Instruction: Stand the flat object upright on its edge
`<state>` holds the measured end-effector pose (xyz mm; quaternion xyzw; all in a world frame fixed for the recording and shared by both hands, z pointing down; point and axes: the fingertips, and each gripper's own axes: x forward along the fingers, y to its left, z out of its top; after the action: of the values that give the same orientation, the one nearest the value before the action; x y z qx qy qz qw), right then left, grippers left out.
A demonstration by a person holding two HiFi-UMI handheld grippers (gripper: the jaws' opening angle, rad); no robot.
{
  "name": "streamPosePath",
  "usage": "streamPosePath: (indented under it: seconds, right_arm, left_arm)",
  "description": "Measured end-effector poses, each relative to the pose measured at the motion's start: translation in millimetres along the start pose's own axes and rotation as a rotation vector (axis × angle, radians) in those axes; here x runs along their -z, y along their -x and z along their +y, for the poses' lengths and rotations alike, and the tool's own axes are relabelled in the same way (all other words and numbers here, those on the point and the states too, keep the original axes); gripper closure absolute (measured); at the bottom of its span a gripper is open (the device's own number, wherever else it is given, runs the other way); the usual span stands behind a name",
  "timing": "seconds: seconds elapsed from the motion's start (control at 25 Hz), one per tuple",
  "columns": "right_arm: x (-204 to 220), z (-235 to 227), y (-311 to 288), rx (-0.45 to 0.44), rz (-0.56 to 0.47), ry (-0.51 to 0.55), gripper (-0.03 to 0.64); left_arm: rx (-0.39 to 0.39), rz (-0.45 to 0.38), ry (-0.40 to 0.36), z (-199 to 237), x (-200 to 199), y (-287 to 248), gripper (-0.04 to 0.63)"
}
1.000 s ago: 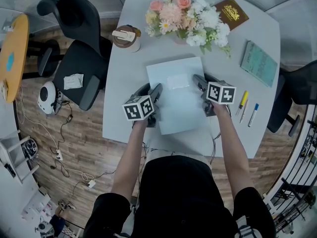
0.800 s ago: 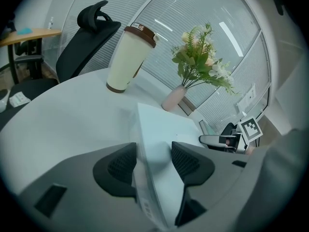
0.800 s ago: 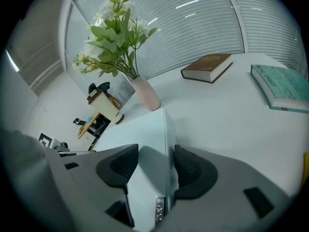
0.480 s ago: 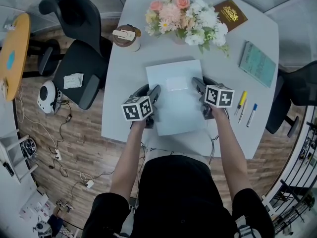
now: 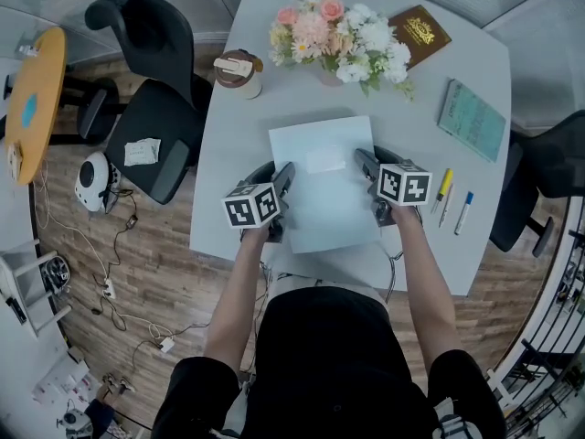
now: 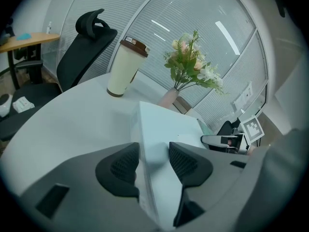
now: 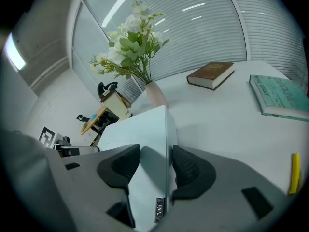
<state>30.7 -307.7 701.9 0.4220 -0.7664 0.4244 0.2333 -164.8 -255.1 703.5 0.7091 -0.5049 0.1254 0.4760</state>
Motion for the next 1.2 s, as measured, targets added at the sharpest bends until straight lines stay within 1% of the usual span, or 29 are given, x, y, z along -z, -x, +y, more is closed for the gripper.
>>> streamPosePath:
  seconds: [0.16, 0.52, 0.88, 1.2]
  right_arm:
    - [-3.7, 5.3, 13.2, -0.005, -0.025, 0.015, 0.385]
    - [-10.9, 25.5, 45.1, -0.052, -0.085, 0.073, 0.39]
    - [-15.7, 40.9, 75.5, -0.066, -0.112, 0.144, 0.393]
    - [-23.7, 47.8, 100.9, -0.078, -0.128, 0.222, 0.399]
  left_arm:
    - [-0.004, -0.031, -0.028, -9.7, -4.0, 11.5, 0.389]
    - [-0.02, -0.093, -0.094, -33.2, -10.9, 41.9, 0.394]
    - [-0.052, -0.142, -0.131, -53.1, -11.9, 70.5, 0.397]
    - [-0.054, -0.175, -0.179, -73.9, -16.0, 85.5, 0.399]
